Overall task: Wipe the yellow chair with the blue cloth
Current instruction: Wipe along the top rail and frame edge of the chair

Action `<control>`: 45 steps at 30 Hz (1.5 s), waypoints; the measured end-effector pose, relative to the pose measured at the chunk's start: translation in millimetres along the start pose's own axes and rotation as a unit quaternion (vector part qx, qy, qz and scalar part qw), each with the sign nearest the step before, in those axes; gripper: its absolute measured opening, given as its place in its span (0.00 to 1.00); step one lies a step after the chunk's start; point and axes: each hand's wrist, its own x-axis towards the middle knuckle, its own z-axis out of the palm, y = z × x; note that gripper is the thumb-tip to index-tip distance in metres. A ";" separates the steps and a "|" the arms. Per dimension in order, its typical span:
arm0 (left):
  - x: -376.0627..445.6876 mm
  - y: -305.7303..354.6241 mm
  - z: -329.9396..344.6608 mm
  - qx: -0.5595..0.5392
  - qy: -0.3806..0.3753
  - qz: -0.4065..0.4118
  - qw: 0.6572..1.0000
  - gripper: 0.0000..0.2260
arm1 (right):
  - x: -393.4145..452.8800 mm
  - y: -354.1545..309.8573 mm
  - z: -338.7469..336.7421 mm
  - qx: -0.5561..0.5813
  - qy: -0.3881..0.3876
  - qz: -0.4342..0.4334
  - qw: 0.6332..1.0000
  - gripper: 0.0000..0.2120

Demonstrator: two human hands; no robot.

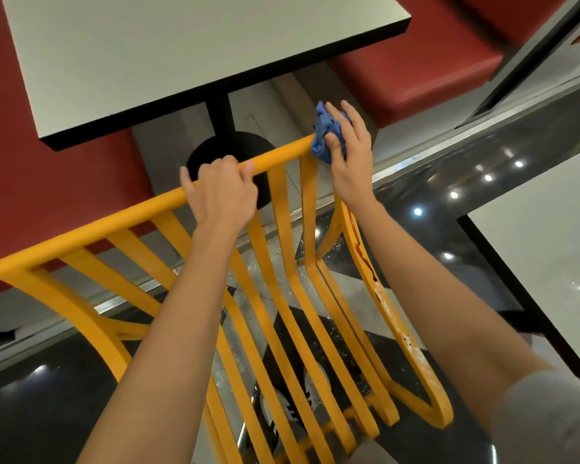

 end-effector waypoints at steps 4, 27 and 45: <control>10.9 38.6 18.5 0.020 -0.036 0.103 0.994 0.18 | -15.1 -5.6 7.7 0.130 0.096 0.065 0.985 0.21; 16.9 49.0 53.1 0.020 0.075 0.077 0.994 0.15 | -122.5 70.0 -12.6 0.113 0.076 0.330 0.934 0.13; 15.4 46.3 56.4 -0.003 0.090 0.091 0.992 0.16 | 0.1 16.5 -3.5 0.262 0.099 0.236 0.930 0.12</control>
